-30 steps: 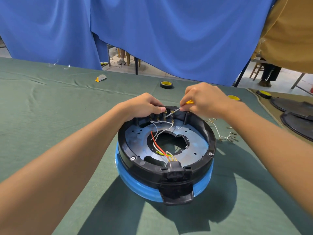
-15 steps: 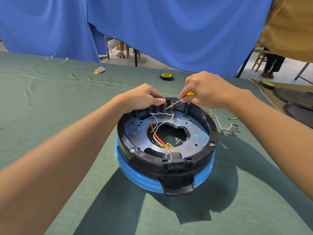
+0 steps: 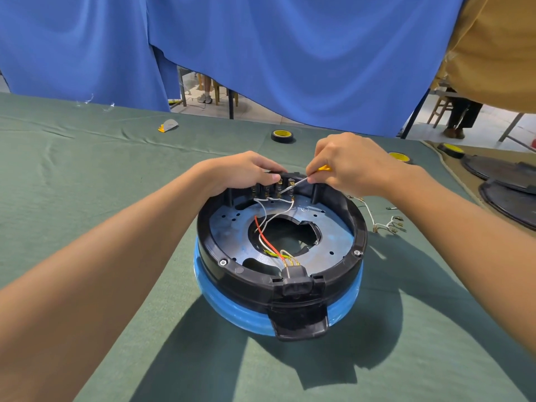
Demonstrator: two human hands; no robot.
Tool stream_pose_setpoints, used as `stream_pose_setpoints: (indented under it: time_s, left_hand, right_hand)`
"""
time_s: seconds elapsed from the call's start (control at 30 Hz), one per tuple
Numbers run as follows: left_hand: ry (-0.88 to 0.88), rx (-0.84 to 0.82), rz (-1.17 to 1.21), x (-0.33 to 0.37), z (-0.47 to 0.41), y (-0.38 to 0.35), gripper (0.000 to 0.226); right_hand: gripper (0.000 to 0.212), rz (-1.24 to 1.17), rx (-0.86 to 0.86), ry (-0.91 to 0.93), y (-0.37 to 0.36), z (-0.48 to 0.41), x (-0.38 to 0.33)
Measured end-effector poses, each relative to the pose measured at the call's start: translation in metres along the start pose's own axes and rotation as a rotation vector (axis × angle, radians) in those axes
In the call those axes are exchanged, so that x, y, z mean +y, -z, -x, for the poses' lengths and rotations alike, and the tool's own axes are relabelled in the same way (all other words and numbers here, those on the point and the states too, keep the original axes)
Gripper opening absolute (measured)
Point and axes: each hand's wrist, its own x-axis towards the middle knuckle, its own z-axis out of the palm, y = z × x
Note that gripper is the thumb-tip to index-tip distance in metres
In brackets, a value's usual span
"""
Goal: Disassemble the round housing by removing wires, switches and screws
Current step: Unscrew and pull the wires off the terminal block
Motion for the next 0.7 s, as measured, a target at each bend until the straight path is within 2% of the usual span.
stream_pose_setpoints:
  time_s: [0.23, 0.47, 0.57, 0.7]
  left_hand:
    - [-0.005, 0.006, 0.028, -0.001, 0.000, 0.000, 0.031]
    - [0.003, 0.008, 0.036, -0.003, -0.001, -0.001, 0.030]
    - [0.010, 0.006, 0.035, -0.003, -0.001, -0.001, 0.030]
    - [0.004, 0.002, 0.028, -0.001, 0.000, -0.001, 0.032]
  right_hand:
    - [0.011, -0.030, -0.049, 0.085, 0.005, -0.007, 0.005]
    - [0.009, -0.014, 0.132, 0.164, -0.010, 0.017, 0.003]
    - [0.008, 0.035, 0.158, 0.211, -0.012, 0.023, 0.000]
    - [0.009, 0.055, 0.225, 0.185, -0.008, 0.023, -0.001]
